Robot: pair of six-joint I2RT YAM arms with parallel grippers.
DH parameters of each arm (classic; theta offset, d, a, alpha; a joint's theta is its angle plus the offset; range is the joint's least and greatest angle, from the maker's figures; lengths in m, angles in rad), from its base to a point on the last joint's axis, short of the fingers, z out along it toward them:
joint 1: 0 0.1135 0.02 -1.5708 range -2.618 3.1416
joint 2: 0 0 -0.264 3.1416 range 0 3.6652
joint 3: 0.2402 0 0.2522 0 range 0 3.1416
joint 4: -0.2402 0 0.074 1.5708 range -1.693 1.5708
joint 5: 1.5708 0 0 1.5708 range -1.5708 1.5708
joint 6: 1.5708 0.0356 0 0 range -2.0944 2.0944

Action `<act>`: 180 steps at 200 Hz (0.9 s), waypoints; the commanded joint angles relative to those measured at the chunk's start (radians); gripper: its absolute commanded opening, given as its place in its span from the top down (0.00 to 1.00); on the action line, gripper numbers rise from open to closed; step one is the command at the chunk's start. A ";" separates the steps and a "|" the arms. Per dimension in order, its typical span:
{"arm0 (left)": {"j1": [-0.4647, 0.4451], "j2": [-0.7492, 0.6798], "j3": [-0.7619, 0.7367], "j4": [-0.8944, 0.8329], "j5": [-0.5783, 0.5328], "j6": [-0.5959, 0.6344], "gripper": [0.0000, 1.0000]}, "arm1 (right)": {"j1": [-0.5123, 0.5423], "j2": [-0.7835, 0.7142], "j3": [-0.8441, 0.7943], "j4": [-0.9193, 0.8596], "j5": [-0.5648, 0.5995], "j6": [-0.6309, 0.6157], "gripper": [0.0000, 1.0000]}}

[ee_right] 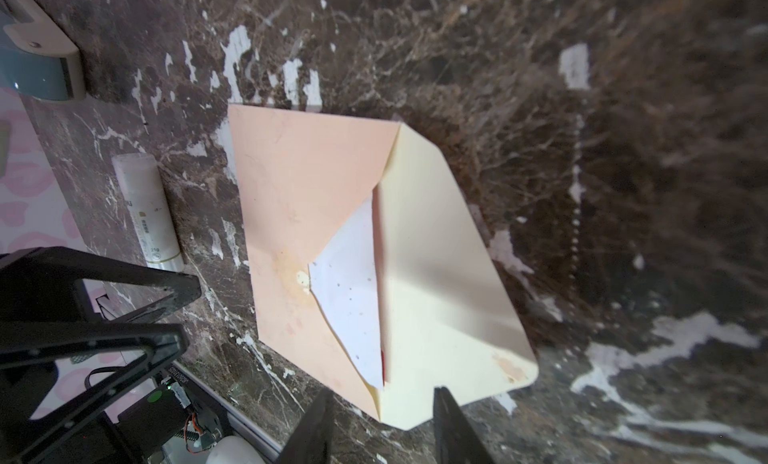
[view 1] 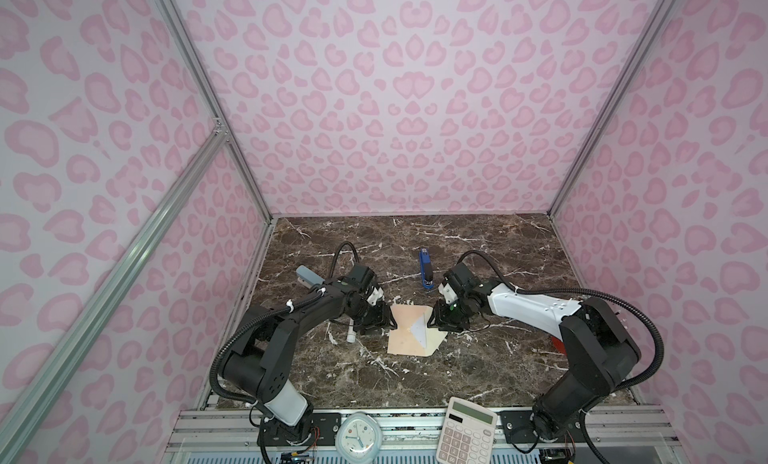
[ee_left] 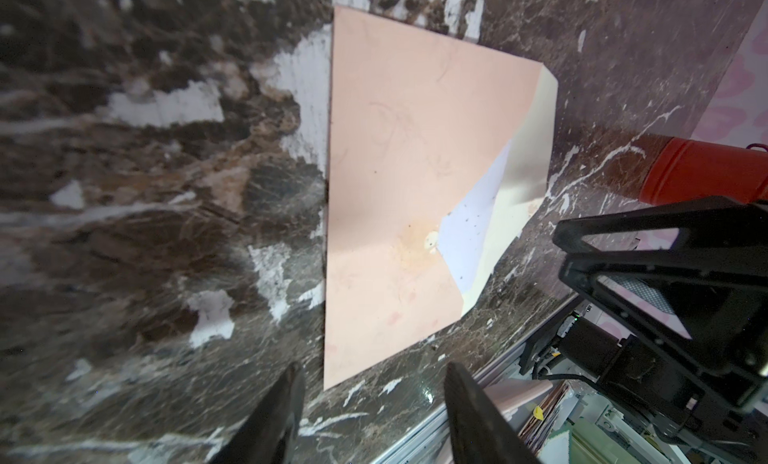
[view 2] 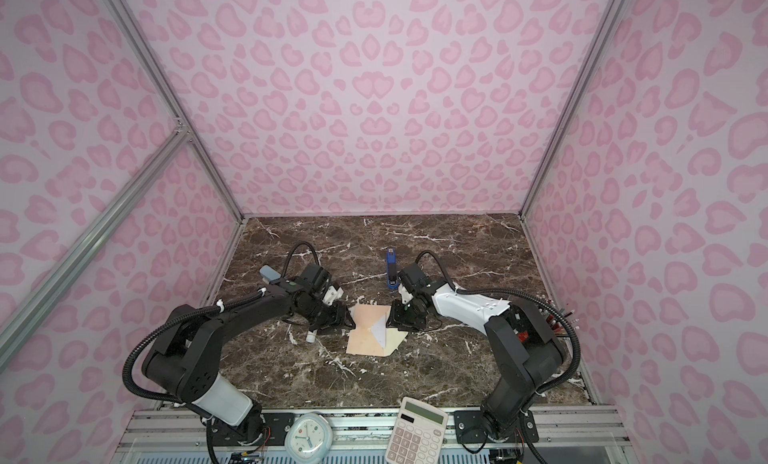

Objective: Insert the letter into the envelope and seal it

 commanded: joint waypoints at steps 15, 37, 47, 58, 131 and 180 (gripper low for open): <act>0.001 0.021 0.020 0.017 -0.011 -0.006 0.43 | -0.001 0.005 -0.013 0.063 0.013 0.005 0.58; 0.001 0.026 0.025 0.017 -0.010 -0.007 0.43 | -0.001 0.002 -0.019 0.082 0.018 0.007 0.58; 0.001 0.026 0.025 0.015 -0.012 -0.007 0.43 | -0.002 0.000 -0.021 0.084 0.021 0.007 0.58; 0.001 0.024 0.024 0.014 -0.012 -0.007 0.43 | -0.001 -0.003 -0.026 0.092 0.023 0.008 0.58; 0.006 0.017 0.022 0.013 -0.013 -0.010 0.42 | -0.003 -0.008 -0.046 0.142 0.034 0.024 0.58; 0.006 0.009 0.011 0.023 -0.024 -0.029 0.43 | -0.002 -0.003 -0.047 0.154 0.035 0.022 0.58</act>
